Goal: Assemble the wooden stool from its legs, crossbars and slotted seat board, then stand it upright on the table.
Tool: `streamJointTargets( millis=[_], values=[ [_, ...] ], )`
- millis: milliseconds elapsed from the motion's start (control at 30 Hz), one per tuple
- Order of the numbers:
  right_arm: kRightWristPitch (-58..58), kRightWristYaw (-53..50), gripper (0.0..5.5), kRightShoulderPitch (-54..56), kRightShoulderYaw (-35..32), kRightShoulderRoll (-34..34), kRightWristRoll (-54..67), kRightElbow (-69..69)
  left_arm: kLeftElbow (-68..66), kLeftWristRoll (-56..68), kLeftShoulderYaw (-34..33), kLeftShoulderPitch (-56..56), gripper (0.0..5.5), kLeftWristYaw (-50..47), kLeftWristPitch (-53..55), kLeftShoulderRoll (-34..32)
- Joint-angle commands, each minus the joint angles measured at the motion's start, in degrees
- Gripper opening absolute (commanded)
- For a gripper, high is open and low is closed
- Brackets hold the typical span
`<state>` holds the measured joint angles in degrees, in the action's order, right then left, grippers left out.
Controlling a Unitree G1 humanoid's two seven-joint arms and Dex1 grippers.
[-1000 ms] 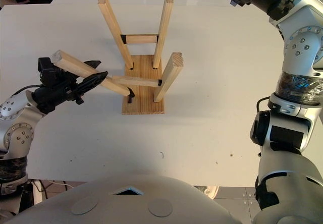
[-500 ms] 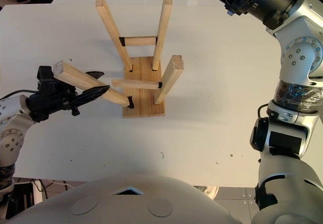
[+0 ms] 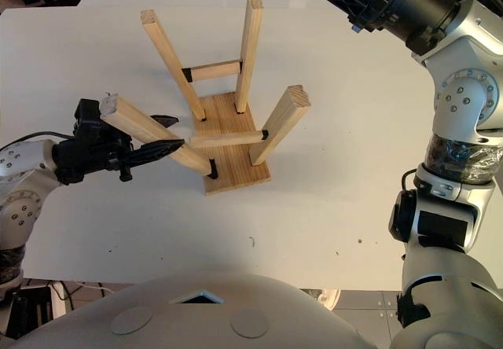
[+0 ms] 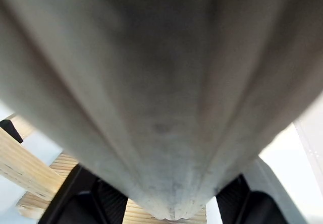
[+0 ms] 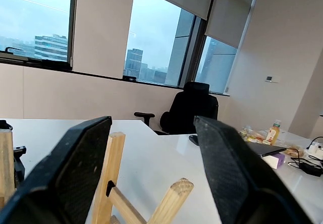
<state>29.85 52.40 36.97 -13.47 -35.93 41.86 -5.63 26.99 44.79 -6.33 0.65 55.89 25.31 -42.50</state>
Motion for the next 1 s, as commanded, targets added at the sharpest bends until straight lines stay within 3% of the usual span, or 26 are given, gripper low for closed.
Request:
streamJointTargets(
  millis=[33, 300, 600, 1000],
  values=[
    [1.1, -1.1, 3.02, -1.3, -0.2, 0.3, 0.8, -2.1, 0.5, -2.9, 1.5, 0.9, 2.04, 0.5, 0.6, -1.3],
    [2.6, -2.9, 3.02, -3.7, 0.2, 0.6, 1.9, -5.4, -0.9, -1.1, -0.4, -5.6, 2.04, 3.7, 2.3, -3.6],
    [3.4, -4.9, 3.02, -6.5, 0.1, 1.8, 2.8, -8.3, -6.9, -4.5, 3.4, -9.4, 2.04, 10.2, 1.4, -5.0],
    [3.0, -5.7, 3.02, -6.1, 0.7, 2.1, 2.8, -7.3, -4.8, -3.2, 3.5, -9.8, 2.04, 8.3, 2.3, -2.1]
  ],
)
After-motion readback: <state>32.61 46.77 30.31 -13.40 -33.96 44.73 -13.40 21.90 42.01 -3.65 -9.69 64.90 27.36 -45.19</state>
